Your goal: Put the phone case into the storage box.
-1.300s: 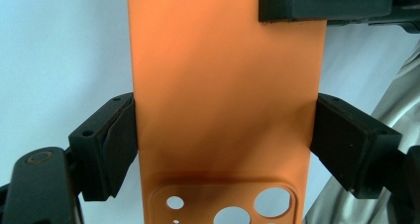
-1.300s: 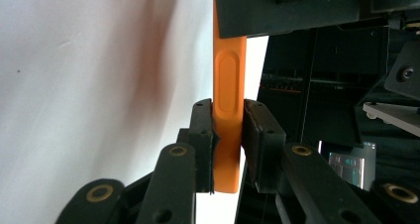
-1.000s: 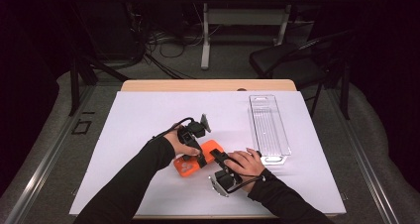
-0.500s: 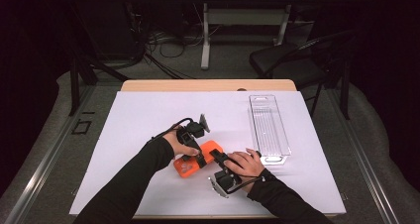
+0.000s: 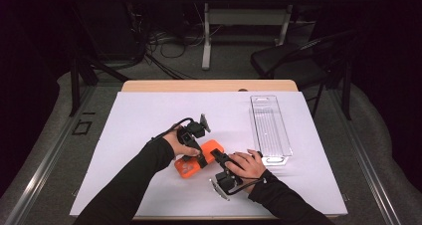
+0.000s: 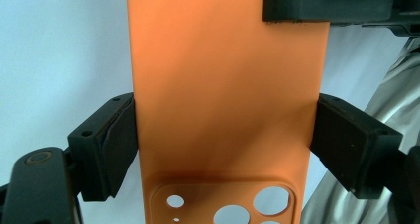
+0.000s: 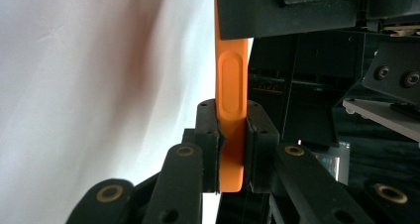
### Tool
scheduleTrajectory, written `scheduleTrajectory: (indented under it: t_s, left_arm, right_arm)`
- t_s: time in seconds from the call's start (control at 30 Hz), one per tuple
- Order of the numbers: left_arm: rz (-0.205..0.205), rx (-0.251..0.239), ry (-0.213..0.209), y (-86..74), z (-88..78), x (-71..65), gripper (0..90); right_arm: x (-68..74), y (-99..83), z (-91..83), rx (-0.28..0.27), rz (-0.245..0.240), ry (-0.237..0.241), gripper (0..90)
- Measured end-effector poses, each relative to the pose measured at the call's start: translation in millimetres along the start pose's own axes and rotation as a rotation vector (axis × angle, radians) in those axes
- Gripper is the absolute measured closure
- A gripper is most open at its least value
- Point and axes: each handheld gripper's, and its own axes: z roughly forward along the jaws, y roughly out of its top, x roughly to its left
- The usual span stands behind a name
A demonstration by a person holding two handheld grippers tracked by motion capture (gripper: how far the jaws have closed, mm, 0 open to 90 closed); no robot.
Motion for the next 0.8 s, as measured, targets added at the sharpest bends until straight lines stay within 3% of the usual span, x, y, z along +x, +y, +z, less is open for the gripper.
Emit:
scheduleTrajectory:
  t_s: [0.37,0.8]
  left_arm:
    - [0.003,-0.010,-0.003,-0.4,-1.1,-1.6,15.7]
    - [0.001,-0.027,0.001,-0.7,-2.7,-2.4,15.4]
  right_arm:
    - [2.9,-2.4,-0.9,-0.027,-0.013,-0.053,80.2]
    - [4.7,-3.4,-1.6,-0.012,0.010,-0.067,80.4]
